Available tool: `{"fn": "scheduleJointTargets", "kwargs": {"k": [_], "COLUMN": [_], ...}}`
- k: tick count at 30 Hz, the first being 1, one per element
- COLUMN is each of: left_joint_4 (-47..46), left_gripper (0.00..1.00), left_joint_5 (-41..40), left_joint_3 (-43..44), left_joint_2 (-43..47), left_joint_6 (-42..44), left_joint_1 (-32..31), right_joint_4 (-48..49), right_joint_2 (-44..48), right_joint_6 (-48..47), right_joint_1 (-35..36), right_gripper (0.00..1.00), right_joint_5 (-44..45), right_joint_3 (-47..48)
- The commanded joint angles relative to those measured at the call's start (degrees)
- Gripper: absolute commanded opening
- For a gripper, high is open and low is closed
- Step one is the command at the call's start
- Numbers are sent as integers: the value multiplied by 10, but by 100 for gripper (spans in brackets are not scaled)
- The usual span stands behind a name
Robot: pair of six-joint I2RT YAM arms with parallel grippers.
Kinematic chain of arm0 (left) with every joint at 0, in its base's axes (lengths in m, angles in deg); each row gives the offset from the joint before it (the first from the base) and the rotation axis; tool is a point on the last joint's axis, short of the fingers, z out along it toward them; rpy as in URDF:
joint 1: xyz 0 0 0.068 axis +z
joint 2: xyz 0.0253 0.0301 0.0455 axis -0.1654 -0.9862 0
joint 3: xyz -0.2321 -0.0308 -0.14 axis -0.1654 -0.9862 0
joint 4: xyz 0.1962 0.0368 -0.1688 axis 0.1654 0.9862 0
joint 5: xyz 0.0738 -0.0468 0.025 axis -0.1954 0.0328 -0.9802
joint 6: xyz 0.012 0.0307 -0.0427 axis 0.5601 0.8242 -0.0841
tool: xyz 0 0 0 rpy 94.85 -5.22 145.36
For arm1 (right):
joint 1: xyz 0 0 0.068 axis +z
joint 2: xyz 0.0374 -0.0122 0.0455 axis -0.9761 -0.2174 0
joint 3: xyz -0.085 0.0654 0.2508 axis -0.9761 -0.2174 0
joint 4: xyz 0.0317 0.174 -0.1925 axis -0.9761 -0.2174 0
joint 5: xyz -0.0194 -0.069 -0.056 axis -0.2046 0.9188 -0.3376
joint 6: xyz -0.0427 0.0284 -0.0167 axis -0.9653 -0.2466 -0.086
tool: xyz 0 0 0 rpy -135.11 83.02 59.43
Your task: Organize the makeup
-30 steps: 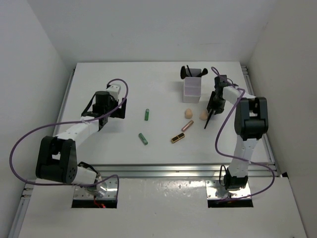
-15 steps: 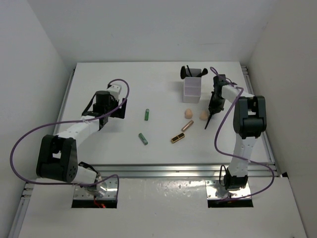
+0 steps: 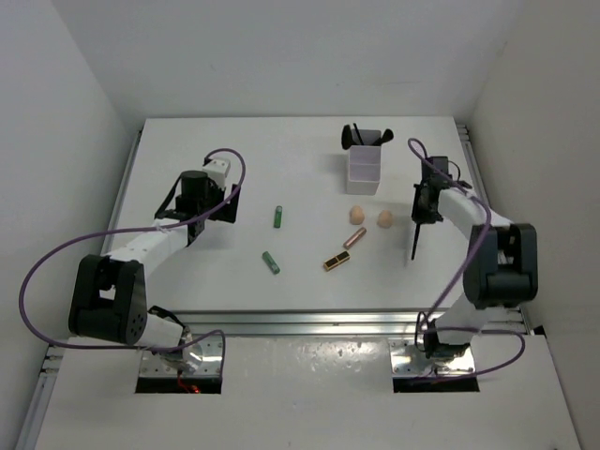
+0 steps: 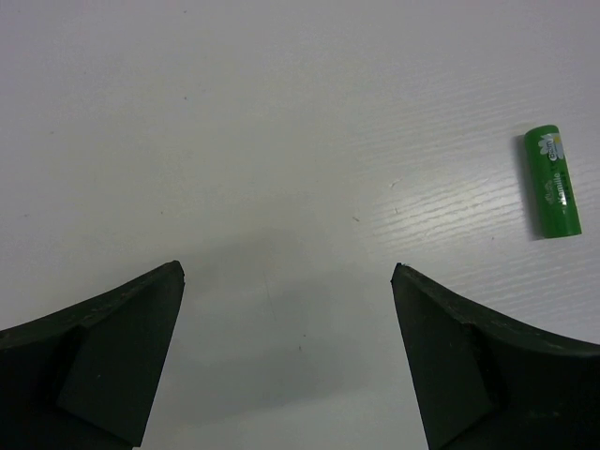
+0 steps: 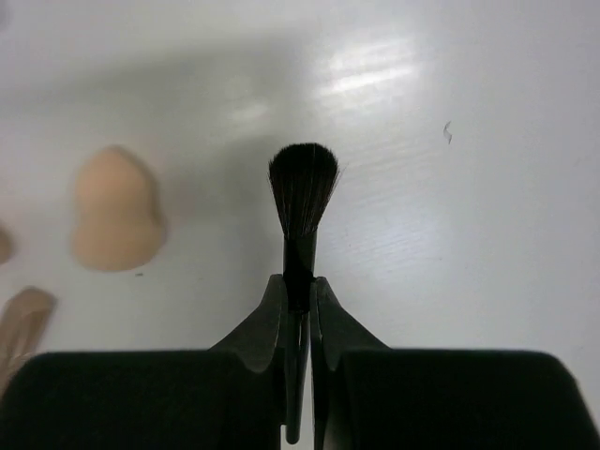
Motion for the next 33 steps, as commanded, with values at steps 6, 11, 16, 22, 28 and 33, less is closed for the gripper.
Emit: {"fn": "scheduleJointTargets", "kwargs": {"k": [6, 11, 16, 22, 28, 33], "left_joint_4": [-19, -14, -9, -3, 3, 3], "left_gripper": [99, 99, 99, 99, 99, 99], "left_joint_5": [15, 10, -1, -11, -17, -28], "left_joint_3": [16, 27, 27, 33, 44, 55], "left_joint_2": [12, 6, -4, -21, -46, -58], "left_joint_6": [11, 16, 22, 22, 22, 27], "left_joint_1": [-13, -18, -18, -18, -18, -13], "right_joint_4": [343, 607, 734, 780, 780, 800], "right_joint_2": [211, 151, -10, -140, -194, -220], "right_joint_6": [-155, -174, -213, -225, -207, -186], "right_joint_1": [95, 133, 144, 147, 142, 139], "right_gripper": [0, 0, 0, 0, 0, 0], "right_joint_5": [-8, -77, -102, -71, -71, -60], "right_joint_3": [-54, 0, 124, 226, 253, 222]}}
